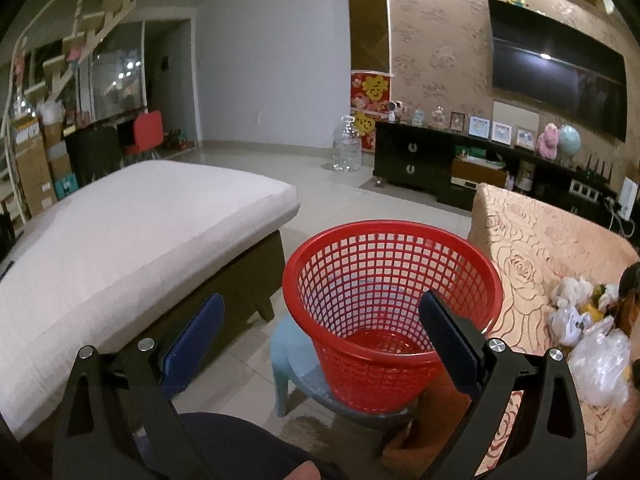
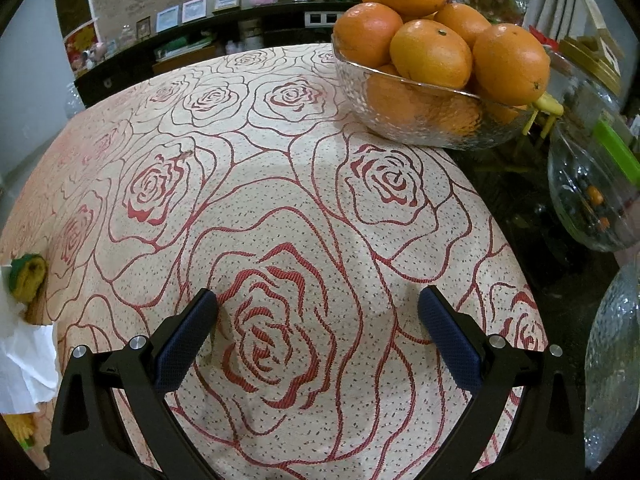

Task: Collect trash

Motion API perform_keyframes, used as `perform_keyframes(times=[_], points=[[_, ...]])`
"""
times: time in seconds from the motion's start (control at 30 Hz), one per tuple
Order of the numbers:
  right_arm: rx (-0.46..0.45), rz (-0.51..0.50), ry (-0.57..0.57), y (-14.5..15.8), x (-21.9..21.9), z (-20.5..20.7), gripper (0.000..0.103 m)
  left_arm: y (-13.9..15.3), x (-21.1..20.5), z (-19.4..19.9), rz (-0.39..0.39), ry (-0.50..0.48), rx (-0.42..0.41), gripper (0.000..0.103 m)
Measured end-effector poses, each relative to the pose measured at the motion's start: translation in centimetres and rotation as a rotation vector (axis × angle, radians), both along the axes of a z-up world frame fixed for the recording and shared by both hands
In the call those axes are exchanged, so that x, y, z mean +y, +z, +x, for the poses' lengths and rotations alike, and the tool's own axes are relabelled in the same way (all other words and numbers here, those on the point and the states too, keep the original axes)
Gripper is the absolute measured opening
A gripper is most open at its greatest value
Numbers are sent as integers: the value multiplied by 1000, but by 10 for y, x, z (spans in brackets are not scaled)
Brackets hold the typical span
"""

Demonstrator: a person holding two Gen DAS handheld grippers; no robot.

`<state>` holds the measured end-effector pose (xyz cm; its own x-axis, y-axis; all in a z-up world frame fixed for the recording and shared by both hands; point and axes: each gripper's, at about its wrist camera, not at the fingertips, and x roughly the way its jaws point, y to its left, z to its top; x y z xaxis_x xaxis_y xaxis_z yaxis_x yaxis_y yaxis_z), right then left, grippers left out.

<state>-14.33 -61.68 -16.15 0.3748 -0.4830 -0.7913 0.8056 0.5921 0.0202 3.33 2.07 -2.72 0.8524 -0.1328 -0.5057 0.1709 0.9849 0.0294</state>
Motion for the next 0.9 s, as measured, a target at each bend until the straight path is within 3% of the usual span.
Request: perform_keyframes(times=[0.17,0.2,0.37,0.47,0.53,0.63,0.7,0.8,0.9], points=[[65,98,-11,12,10,4,97,0,-4,1,16,-1,8,94],[40,63,-4,22,19,2,97,1,-4,1,14,0,7,94],[-145,-370,93,110,127,3,97,4,-7,-2,23,0,-2,94],[-339,-513,203,141,229,8,97,8,-10,-3,30,0,-7,94],[-397,-464,279,145,275,17,97,10,-11,-4,22,-5,2,94],[-417,-179,530,142,335,57,97,16,-13,-6,23,-15,7,94],[-390,-64,636,138,377,85,97,20,-13,-7,18,-18,12,94],[-366,-59,756,139,424,111,97,29,-11,-3,-9,-23,24,94],[-343,-121,778,143,456,129,97,38,-4,1,-31,-19,27,94]])
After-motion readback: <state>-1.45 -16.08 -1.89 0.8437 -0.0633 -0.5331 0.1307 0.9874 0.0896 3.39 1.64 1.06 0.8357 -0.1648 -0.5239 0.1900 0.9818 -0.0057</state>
